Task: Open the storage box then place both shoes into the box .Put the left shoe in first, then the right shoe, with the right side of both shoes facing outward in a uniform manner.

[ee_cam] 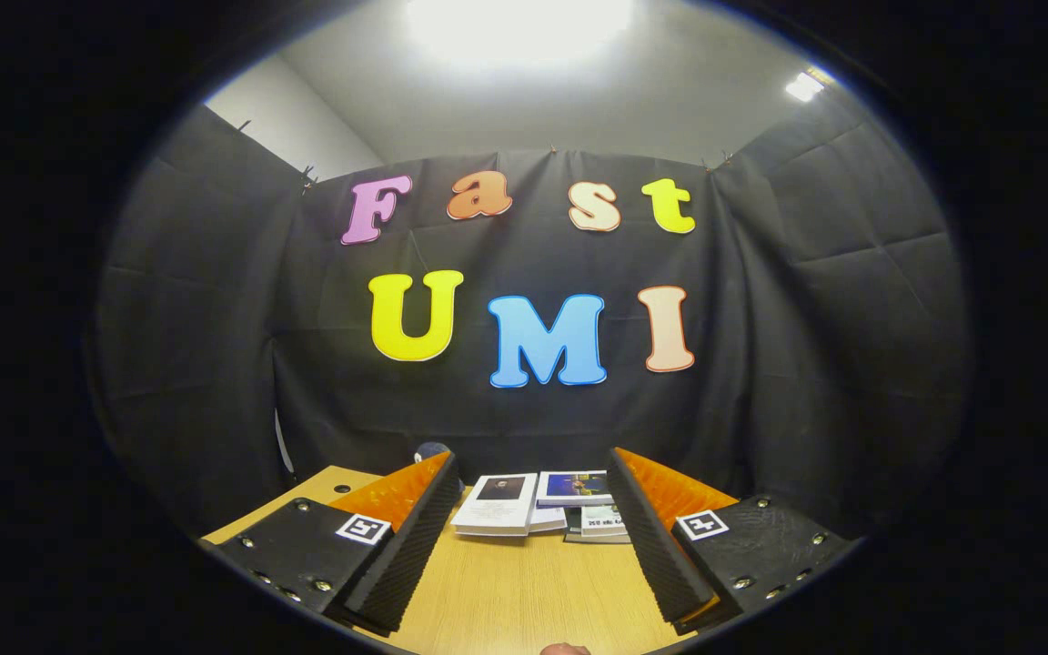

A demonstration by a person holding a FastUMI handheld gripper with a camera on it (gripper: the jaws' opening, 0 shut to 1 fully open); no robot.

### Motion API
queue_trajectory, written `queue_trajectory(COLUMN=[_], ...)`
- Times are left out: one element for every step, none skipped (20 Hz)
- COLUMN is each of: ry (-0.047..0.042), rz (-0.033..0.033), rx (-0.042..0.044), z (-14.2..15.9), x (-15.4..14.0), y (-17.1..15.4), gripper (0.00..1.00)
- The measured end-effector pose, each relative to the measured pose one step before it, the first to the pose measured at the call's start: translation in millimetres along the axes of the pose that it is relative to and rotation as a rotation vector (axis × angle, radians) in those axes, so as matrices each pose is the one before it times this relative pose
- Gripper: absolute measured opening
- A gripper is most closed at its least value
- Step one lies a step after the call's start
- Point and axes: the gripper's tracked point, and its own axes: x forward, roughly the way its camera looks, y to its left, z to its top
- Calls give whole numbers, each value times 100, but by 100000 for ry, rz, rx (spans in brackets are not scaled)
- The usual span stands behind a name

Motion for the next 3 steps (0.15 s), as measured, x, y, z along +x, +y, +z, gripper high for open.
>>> queue_trajectory(ry=[727, 114, -397], rz=[-245, -208, -263], rx=[-216, -65, 177], z=[-80, -69, 172], x=[115, 136, 49], y=[-110, -127, -79], gripper=[99, 99, 99])
